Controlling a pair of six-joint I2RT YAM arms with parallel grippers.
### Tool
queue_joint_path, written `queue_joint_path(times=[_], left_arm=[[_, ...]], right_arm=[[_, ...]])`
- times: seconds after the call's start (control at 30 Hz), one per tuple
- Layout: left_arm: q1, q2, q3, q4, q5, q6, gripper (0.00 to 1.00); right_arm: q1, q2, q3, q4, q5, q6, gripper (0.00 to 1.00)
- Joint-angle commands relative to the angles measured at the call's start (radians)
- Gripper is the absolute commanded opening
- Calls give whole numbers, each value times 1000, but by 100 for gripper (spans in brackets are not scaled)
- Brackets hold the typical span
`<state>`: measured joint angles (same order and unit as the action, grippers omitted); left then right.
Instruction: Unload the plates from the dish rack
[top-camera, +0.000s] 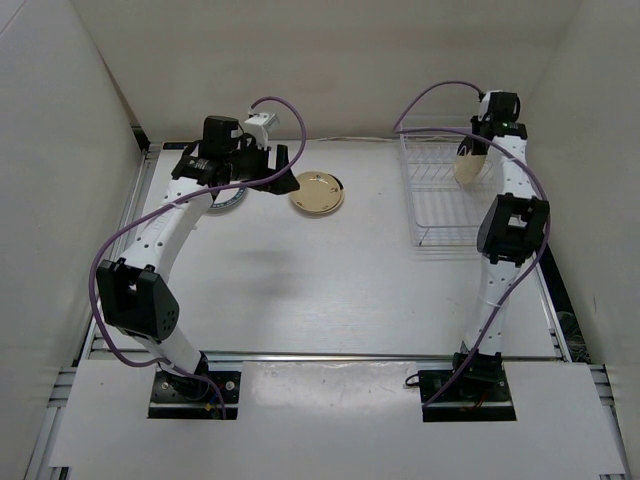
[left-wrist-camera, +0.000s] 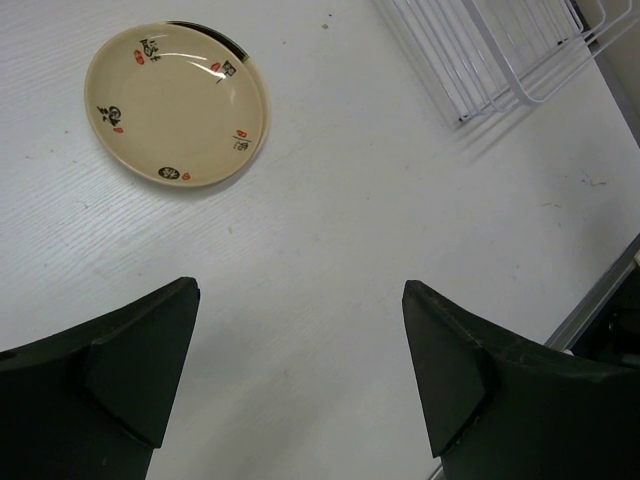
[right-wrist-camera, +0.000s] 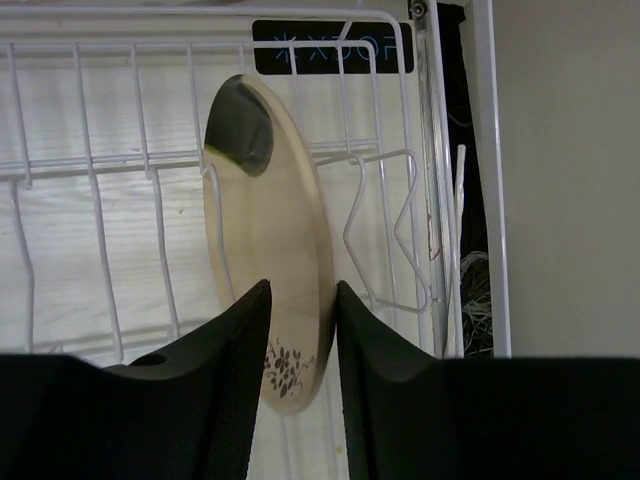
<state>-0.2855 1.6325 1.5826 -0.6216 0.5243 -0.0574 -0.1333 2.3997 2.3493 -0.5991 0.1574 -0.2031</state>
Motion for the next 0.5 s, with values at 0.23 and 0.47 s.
queue_joint_path(times=[0.23, 0.47], left_arm=[[-4, 15, 16, 2, -53, -47, 97], [-4, 46, 48, 2, -63, -56, 99]], right_arm=[[-3, 12, 76, 47, 27, 20, 0], [6, -83, 104, 58, 162, 113, 0]])
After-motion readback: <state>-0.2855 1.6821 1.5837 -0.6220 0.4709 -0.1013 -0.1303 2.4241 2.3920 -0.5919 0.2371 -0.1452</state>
